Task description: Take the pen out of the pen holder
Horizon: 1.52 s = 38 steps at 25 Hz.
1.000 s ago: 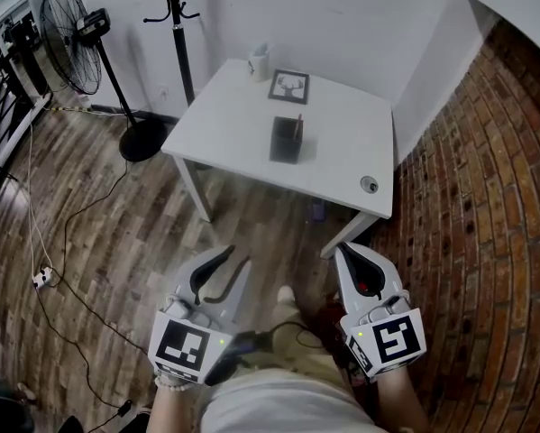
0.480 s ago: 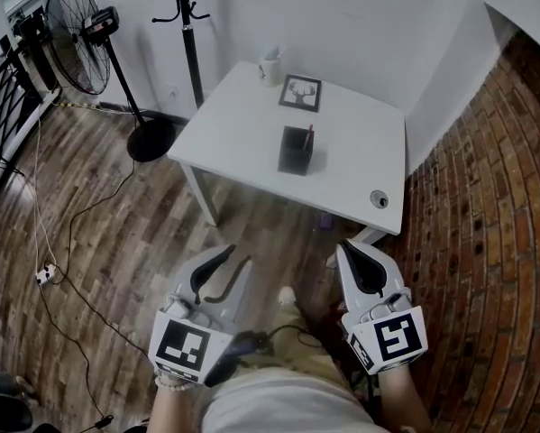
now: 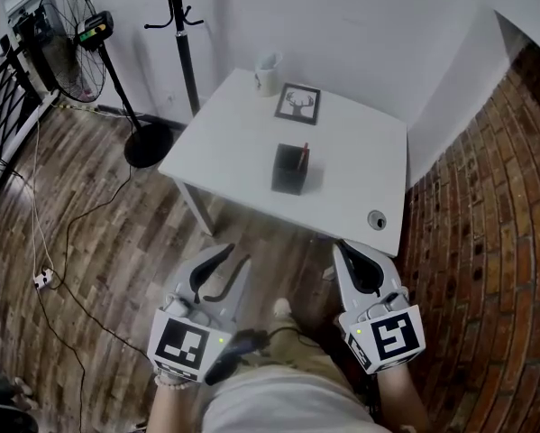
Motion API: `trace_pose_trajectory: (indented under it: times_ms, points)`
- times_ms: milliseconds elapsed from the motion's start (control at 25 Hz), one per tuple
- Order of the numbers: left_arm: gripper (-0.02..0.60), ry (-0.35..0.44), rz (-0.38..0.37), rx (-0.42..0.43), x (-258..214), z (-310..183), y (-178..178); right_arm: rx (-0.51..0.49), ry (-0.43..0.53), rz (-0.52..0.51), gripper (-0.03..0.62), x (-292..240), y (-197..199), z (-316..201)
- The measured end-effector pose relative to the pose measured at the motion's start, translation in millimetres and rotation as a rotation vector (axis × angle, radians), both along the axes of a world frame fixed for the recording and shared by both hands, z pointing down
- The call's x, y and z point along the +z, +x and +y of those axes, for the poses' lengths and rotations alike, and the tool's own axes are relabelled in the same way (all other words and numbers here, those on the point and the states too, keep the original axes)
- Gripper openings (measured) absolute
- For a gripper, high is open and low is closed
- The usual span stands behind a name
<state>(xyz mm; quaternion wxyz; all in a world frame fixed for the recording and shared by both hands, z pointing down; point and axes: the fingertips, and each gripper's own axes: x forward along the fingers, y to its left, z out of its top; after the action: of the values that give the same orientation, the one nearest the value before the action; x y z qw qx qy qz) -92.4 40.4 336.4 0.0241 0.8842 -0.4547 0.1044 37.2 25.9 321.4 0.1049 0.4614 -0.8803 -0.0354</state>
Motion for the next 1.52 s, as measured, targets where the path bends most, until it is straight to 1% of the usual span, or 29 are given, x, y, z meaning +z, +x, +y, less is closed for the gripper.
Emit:
trace_pose_trajectory:
  times_ms: [600, 880, 1160, 1320, 1520]
  points:
    - [0.091, 0.004, -0.018, -0.024, -9.3, -65.2, 25.2, -0.032, 0.007, -0.023, 0.003, -7.7, 21.4, -68.9]
    - [0.091, -0.004, -0.026, -0.032, -7.9, -93.3, 40.7, -0.038, -0.007, -0.031, 0.003, -3.0, 37.8, -97.2]
    - [0.091, -0.022, -0.034, -0.040, -3.8, -113.8, 53.6, -0.051, -0.020, -0.039, 0.003, 0.6, 48.9, -118.6]
    - [0.091, -0.005, -0.052, -0.034, -3.3, -128.1, 62.3, -0.057, -0.026, -0.047, 0.003, 4.3, 56.7, -128.8]
    - [0.091, -0.026, -0.045, -0.039, -0.9, -142.3, 76.8, -0.066, -0.036, -0.050, 0.003, 9.0, 68.4, -140.9]
